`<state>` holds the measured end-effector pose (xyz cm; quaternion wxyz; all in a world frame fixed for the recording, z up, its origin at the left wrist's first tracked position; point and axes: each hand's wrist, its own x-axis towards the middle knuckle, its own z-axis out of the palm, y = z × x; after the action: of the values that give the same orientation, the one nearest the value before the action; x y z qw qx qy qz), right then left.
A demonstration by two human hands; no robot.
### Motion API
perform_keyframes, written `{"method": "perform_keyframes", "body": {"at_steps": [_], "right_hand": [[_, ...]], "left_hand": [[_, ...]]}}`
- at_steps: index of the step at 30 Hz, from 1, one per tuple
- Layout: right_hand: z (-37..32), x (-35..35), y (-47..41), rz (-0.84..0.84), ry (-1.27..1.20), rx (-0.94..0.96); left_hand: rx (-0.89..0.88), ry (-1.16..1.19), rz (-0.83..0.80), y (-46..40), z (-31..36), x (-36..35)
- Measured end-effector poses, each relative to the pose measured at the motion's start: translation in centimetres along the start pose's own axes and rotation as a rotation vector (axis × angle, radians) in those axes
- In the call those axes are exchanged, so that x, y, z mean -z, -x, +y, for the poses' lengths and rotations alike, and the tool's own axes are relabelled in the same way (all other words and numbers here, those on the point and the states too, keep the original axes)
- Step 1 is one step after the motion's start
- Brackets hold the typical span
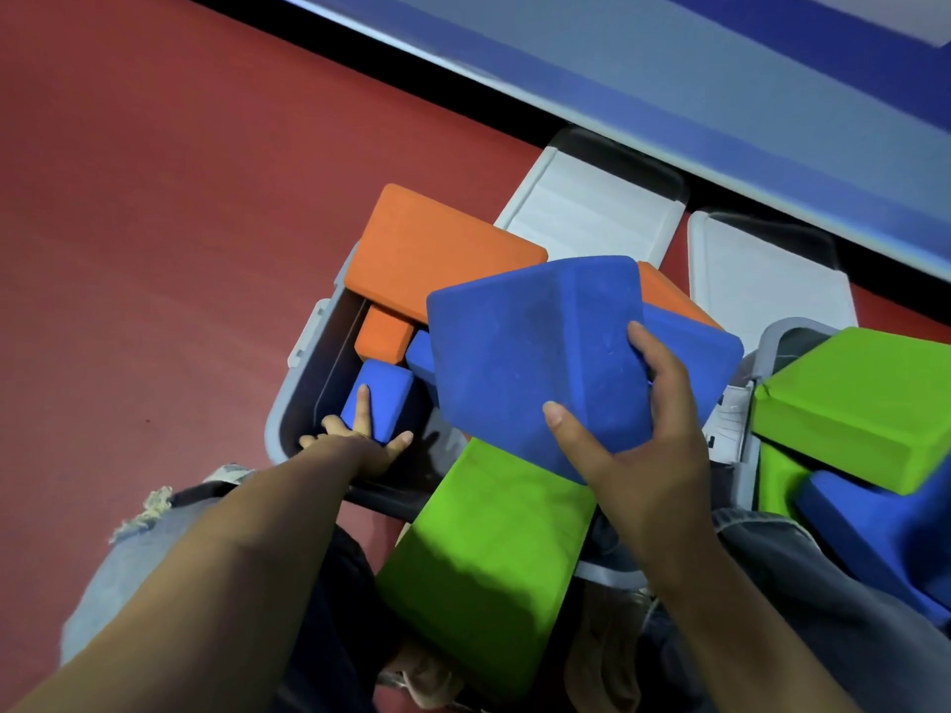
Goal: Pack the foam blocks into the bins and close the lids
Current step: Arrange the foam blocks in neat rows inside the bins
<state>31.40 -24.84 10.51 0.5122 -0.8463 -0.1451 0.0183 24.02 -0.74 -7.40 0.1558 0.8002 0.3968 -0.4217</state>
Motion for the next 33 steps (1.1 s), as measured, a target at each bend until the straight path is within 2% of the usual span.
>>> {"method": "perform_keyframes", "body": {"at_steps": [7, 10, 12, 14, 15, 17, 19, 23, 26, 29, 31, 33], "right_hand": [[-0.8, -0.9, -0.7, -0.016, -0.025, -0.022], [-1.3, -1.4, -0.5, -0.005, -0.006, -0.013], [-1.6, -1.4, -0.3, 0.017, -0.003, -0.003], [-1.8, -1.0, 0.0, 0.044, -0.012, -0.010], [-2.0, -0.7, 0.1, 0.056, -0.018, -0.024], [-2.1, 0.0, 0.6, 0.081, -0.028, -0.042], [-2.1, 0.9, 1.1, 0.108, -0.020, -0.051], [-2.2, 3.1, 2.1, 0.150, 0.006, -0.042], [-2.1, 4.6, 2.8, 0.160, 0.021, -0.023], [-1.9, 5.6, 3.0, 0.179, 0.027, -0.031], [-1.8, 6.1, 3.1, 0.206, 0.012, -0.054], [-1.7, 6.5, 3.0, 0.246, -0.023, -0.084]], "left_hand": [[-0.085, 0.072, -0.063, 0.8, -1.4, 1.9], [-0.099, 0.109, 0.056, 2.0, -1.5, 3.5], [-0.195, 0.209, 0.097, 4.1, -1.3, 4.8], [-0.302, 0.425, -0.032, 6.7, -0.9, 5.2], [-0.340, 0.492, -0.151, 8.4, -0.8, 5.0], [-0.376, 0.454, -0.391, 11.2, -0.4, 4.0], [-0.379, 0.352, -0.486, 12.4, 0.2, 2.3], [-0.406, 0.419, -0.395, 13.1, 0.2, -0.3], [-0.362, 0.562, -0.456, 13.6, -0.2, -1.1], [-0.383, 0.667, -0.546, 14.6, -0.4, 1.1], [-0.432, 0.654, -0.480, 15.5, -1.3, 3.7], [-0.444, 0.659, -0.342, 15.5, -3.2, 6.6]]}}
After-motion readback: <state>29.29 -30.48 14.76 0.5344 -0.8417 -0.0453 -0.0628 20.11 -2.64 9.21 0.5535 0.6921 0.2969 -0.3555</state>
